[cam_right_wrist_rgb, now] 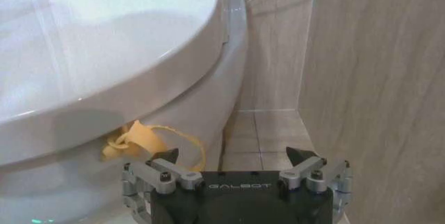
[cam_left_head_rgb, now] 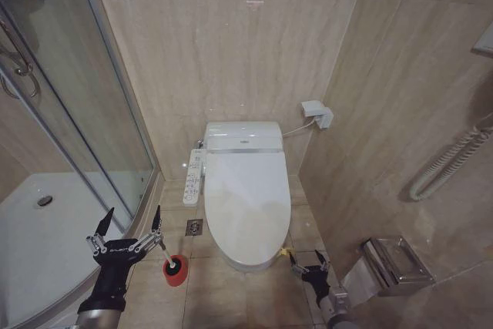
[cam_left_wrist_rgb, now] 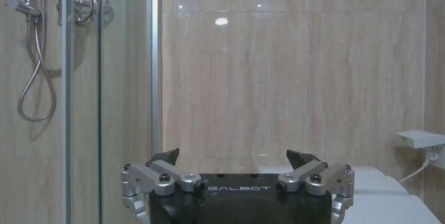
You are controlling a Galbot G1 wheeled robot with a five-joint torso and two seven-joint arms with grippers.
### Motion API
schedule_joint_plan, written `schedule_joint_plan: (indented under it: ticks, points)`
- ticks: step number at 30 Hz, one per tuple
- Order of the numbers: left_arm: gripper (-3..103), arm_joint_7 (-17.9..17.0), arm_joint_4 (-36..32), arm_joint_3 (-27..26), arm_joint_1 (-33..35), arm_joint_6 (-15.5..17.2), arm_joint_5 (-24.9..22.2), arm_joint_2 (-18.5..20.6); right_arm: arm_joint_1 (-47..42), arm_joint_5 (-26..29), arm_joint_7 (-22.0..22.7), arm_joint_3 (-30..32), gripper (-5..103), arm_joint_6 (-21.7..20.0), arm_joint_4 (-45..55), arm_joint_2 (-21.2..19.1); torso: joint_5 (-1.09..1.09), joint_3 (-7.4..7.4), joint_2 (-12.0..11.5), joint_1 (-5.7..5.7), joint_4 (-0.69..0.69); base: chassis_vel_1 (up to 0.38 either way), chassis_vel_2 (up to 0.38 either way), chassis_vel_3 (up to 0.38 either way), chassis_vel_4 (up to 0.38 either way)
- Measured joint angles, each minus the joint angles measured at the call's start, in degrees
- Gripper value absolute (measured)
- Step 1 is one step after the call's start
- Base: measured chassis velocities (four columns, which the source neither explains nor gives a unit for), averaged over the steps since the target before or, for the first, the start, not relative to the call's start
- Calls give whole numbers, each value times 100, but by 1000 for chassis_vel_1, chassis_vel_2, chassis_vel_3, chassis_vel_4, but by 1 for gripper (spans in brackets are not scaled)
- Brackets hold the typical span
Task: Open the toilet lid, clean the toilet bowl with a toilet brush, close the toilet lid, and flush.
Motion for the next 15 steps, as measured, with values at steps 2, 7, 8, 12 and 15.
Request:
schedule_joint_plan:
  ticks: [2, 7, 8, 12, 15]
  points:
    - [100, 0, 0, 0, 0, 0, 0, 0, 23, -2, 0, -23, 100, -6, -15, 2, 0, 0, 0, 0, 0, 0, 0, 0, 0]
    - [100, 0, 0, 0, 0, 0, 0, 0, 144, -1, -29, -62, 100, 0, -93, 2, 0, 0, 0, 0, 0, 0, 0, 0, 0]
    - [100, 0, 0, 0, 0, 0, 0, 0, 144, -1, -29, -62, 100, 0, -93, 2, 0, 0, 0, 0, 0, 0, 0, 0, 0]
    - [100, 0, 0, 0, 0, 0, 0, 0, 143, 6, -42, -67, 93, 6, -66, -23, 0, 0, 0, 0, 0, 0, 0, 0, 0]
    - [100, 0, 0, 0, 0, 0, 0, 0, 127, 13, -42, -67, 93, 14, -31, -40, 0, 0, 0, 0, 0, 0, 0, 0, 0]
